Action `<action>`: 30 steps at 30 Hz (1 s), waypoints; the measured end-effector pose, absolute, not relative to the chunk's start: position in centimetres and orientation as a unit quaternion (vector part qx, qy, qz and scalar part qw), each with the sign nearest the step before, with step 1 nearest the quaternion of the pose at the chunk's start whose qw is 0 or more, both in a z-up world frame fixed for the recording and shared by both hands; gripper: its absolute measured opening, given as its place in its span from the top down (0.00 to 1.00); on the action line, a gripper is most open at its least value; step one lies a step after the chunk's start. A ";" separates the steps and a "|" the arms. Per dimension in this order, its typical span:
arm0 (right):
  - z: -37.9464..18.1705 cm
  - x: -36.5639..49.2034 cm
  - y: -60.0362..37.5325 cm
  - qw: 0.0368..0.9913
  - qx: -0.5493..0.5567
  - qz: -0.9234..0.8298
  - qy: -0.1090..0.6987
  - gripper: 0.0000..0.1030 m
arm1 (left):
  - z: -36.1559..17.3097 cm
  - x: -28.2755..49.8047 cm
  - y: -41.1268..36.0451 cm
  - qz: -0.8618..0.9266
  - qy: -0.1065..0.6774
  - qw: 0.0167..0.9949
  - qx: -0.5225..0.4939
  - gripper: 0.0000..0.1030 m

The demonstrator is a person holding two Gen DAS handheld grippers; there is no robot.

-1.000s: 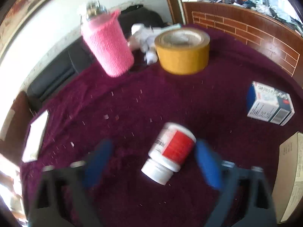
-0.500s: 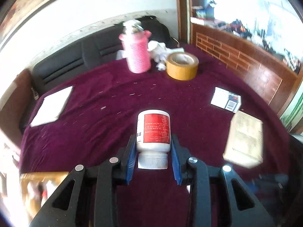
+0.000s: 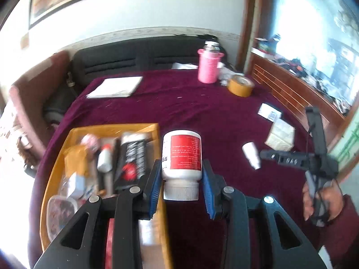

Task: Organize objects
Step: 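Carry the red-label jar and dropper bottle with both tools over the tray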

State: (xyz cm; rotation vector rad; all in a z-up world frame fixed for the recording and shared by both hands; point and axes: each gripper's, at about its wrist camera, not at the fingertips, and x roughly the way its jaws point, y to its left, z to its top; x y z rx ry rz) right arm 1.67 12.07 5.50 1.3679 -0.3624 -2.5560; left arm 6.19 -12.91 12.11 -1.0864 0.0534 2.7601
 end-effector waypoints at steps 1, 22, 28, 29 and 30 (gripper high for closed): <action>5.7 1.5 11.5 0.105 0.467 -0.871 -0.114 0.68 | 11.8 6.5 -13.0 0.928 0.022 0.078 -0.364 0.71; 5.5 2.2 7.8 0.070 0.491 -0.867 -0.046 0.78 | 9.7 9.9 -20.8 0.932 -0.101 0.029 -0.347 0.71; 8.2 4.5 5.9 0.150 0.468 -0.866 -0.094 0.78 | 10.1 10.7 -21.3 0.935 -0.105 0.027 -0.339 0.71; 8.7 4.8 5.3 0.163 0.465 -0.865 -0.095 0.77 | 10.2 10.8 -21.6 0.936 -0.104 0.024 -0.336 0.71; 9.4 5.2 4.3 0.181 0.461 -0.863 -0.096 0.77 | 10.4 11.0 -22.0 0.937 -0.105 0.020 -0.332 0.71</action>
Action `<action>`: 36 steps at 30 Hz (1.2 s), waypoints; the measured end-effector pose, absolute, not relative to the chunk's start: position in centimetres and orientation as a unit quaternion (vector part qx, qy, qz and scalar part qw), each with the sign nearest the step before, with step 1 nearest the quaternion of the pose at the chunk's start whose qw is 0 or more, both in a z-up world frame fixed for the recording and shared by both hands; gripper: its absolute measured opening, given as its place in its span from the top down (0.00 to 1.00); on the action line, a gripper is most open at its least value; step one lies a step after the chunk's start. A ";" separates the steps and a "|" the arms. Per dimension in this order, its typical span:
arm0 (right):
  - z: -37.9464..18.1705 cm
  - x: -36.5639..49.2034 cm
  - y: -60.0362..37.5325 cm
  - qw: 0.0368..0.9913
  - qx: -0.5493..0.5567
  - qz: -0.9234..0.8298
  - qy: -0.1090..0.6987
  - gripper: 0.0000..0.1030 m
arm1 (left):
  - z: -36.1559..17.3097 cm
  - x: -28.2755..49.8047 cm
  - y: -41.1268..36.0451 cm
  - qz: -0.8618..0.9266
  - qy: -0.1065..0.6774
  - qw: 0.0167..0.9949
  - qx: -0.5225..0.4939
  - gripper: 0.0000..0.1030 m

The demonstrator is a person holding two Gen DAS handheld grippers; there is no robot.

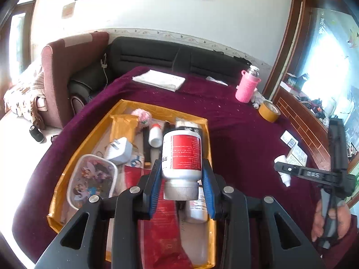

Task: Organize objects
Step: 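Carry the red-label jar and dropper bottle with both tools over the tray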

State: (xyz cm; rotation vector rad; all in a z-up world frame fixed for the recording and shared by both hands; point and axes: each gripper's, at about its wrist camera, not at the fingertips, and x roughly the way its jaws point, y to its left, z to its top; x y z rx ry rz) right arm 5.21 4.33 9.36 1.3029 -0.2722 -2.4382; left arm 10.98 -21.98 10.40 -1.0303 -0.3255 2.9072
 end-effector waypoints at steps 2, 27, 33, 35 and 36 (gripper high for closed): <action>10.3 5.7 2.9 0.202 0.455 -0.862 -0.096 0.77 | 10.7 11.3 -22.8 0.940 -0.102 0.010 -0.325 0.71; 6.4 1.4 -16.9 0.304 0.517 -0.797 -0.072 0.77 | 5.7 4.1 -29.5 0.905 -0.121 -0.056 -0.403 0.71; 5.2 -0.9 -18.4 0.312 0.530 -0.782 -0.099 0.77 | 4.5 3.8 -30.4 0.898 -0.139 -0.062 -0.412 0.71; 4.9 -1.0 -18.8 0.312 0.531 -0.782 -0.097 0.77 | 4.5 3.9 -30.6 0.898 -0.144 -0.064 -0.411 0.71; 4.7 -1.0 -19.0 0.312 0.531 -0.782 -0.096 0.77 | 4.5 4.0 -30.7 0.898 -0.145 -0.067 -0.410 0.71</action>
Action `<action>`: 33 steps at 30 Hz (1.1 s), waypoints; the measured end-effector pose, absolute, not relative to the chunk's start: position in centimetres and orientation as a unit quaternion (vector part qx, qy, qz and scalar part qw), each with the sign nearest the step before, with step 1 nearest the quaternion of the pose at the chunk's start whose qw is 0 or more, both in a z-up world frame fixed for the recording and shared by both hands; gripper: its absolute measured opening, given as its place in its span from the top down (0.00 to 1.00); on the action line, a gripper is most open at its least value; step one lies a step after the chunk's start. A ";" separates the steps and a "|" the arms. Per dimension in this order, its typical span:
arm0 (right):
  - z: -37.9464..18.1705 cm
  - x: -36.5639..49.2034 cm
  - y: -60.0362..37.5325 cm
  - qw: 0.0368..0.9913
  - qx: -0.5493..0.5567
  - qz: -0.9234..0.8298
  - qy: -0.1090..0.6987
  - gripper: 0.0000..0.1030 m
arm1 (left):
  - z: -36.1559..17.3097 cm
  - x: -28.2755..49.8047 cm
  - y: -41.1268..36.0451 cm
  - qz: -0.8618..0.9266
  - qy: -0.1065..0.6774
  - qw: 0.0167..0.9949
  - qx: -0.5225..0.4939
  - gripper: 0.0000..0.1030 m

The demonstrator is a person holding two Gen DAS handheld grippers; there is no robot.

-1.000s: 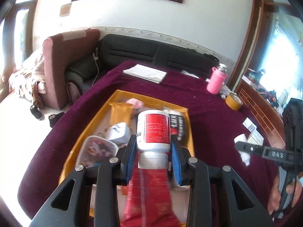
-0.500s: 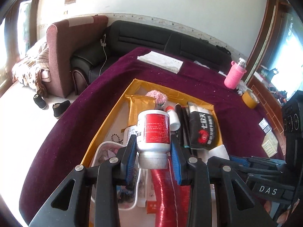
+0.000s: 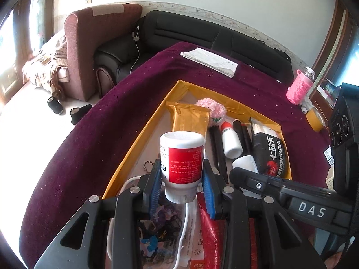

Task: Organize objects
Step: 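Carry the red-label jar and dropper bottle with both tools over the tray, then open both tools to drop jar and dropper bottle into the tray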

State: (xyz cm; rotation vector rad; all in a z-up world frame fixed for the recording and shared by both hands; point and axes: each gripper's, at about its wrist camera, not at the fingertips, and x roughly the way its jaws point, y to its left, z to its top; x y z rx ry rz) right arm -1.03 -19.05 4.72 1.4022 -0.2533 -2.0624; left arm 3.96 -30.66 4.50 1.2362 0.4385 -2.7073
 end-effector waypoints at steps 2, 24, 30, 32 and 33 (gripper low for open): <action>4.6 -1.1 -19.4 0.308 0.533 -0.783 -0.090 0.77 | 4.5 3.9 -30.8 -0.897 0.150 0.066 0.410 0.71; 8.2 2.1 -17.9 0.302 0.476 -0.825 -0.049 0.73 | 5.8 5.5 -30.6 -0.909 0.139 0.117 0.376 0.66; 12.7 7.9 -13.9 0.212 0.341 -0.916 0.004 0.64 | 12.1 12.5 -29.5 -0.952 0.112 0.190 0.212 0.03; 13.8 10.7 -12.5 0.151 0.264 -0.952 0.034 0.16 | 13.8 15.8 -29.5 -0.971 0.134 0.150 0.132 0.01; 14.0 12.2 -11.6 0.123 0.225 -0.966 0.042 0.08 | 14.3 17.5 -29.6 -0.976 0.149 0.130 0.093 0.01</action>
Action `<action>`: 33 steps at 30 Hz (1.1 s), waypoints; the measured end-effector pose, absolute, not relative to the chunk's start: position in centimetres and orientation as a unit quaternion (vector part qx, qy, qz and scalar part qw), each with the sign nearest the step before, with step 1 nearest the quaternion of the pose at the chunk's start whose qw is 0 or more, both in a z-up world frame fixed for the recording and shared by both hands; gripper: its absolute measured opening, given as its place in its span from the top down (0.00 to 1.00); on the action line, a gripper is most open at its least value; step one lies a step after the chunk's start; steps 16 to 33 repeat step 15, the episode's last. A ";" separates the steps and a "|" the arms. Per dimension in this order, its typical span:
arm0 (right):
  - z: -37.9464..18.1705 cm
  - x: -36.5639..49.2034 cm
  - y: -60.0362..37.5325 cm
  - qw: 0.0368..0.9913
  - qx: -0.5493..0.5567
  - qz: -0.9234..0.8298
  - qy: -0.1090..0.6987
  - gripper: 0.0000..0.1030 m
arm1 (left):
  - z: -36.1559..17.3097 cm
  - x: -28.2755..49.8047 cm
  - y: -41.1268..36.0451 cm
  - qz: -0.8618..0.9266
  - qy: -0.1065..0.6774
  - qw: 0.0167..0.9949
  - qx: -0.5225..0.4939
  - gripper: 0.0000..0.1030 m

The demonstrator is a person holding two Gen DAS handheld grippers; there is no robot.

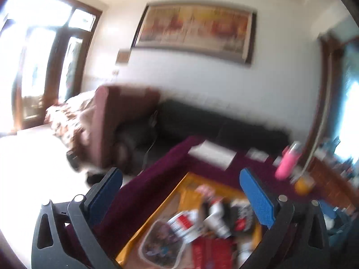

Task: Organize objects
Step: 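Open both tools to drop jar and dropper bottle into the tray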

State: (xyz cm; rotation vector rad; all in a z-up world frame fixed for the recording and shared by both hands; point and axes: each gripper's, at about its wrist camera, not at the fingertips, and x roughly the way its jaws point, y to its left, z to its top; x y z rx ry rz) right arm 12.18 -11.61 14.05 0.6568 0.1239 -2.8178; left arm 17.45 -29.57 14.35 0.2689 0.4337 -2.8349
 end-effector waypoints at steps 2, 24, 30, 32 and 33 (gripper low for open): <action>13.9 13.0 -10.8 0.101 0.209 -0.972 0.043 0.08 | 14.7 18.8 -30.1 -0.971 0.178 0.134 0.089 0.01; 11.1 15.0 -10.9 0.120 0.282 -0.948 0.082 0.08 | 12.1 19.5 -27.4 -0.941 0.128 0.202 0.240 0.01; 11.1 15.0 -10.9 0.120 0.282 -0.948 0.082 0.08 | 12.1 19.5 -27.4 -0.941 0.128 0.202 0.240 0.01; 11.1 15.0 -10.9 0.120 0.282 -0.948 0.082 0.08 | 12.1 19.5 -27.4 -0.941 0.128 0.202 0.240 0.01; 11.1 15.0 -10.9 0.120 0.282 -0.948 0.082 0.08 | 12.1 19.5 -27.4 -0.941 0.128 0.202 0.240 0.01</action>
